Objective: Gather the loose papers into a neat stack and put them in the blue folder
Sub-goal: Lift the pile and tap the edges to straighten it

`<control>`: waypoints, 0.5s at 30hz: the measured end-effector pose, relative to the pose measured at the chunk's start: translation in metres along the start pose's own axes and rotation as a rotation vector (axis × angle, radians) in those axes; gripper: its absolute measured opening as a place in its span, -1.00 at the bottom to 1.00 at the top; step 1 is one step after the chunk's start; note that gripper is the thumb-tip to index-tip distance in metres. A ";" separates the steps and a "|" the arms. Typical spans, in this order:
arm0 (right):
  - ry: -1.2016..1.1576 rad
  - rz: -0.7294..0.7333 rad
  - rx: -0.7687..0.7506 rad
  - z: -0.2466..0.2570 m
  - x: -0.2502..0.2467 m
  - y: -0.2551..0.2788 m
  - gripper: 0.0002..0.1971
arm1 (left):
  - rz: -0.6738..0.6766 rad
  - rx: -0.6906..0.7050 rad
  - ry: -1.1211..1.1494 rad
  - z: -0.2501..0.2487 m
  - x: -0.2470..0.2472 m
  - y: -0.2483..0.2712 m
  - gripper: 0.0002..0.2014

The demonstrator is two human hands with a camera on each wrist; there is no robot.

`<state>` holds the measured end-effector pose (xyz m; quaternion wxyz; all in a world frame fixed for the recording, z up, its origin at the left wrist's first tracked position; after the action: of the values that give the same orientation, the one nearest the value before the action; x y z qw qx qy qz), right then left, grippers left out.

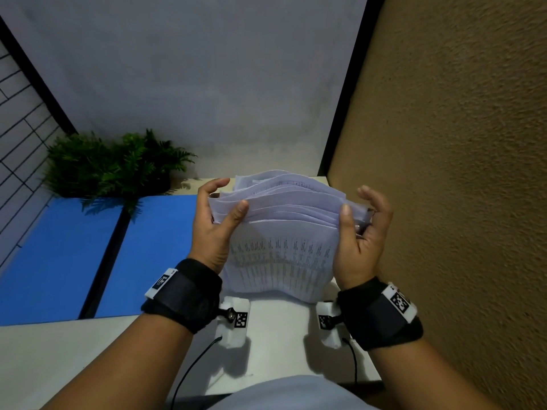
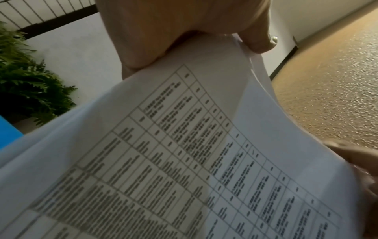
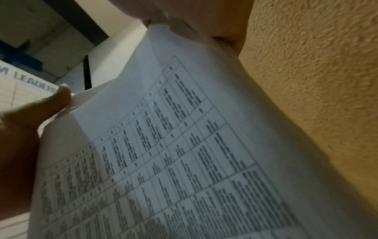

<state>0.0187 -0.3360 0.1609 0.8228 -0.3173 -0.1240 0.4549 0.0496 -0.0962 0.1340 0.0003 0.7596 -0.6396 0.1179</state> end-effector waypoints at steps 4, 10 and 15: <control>0.126 0.110 -0.025 0.006 0.007 0.002 -0.69 | -0.019 -0.011 -0.043 -0.005 0.003 0.000 -0.39; 0.086 0.040 0.054 0.002 0.002 0.002 -0.90 | -0.089 0.034 -0.085 -0.016 0.004 -0.002 -0.68; 0.016 -0.040 0.088 0.002 0.002 -0.001 -0.96 | -0.118 0.042 -0.094 -0.021 0.003 -0.008 -0.81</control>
<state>0.0199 -0.3336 0.1634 0.8457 -0.2822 -0.1035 0.4409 0.0541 -0.0944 0.1560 -0.0385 0.8004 -0.5906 0.0953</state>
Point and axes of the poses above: each hand's wrist, its own y-axis away from the middle knuckle, its own x-axis out of the palm, z = x × y, the point moved 5 cm from there along -y, towards the middle knuckle
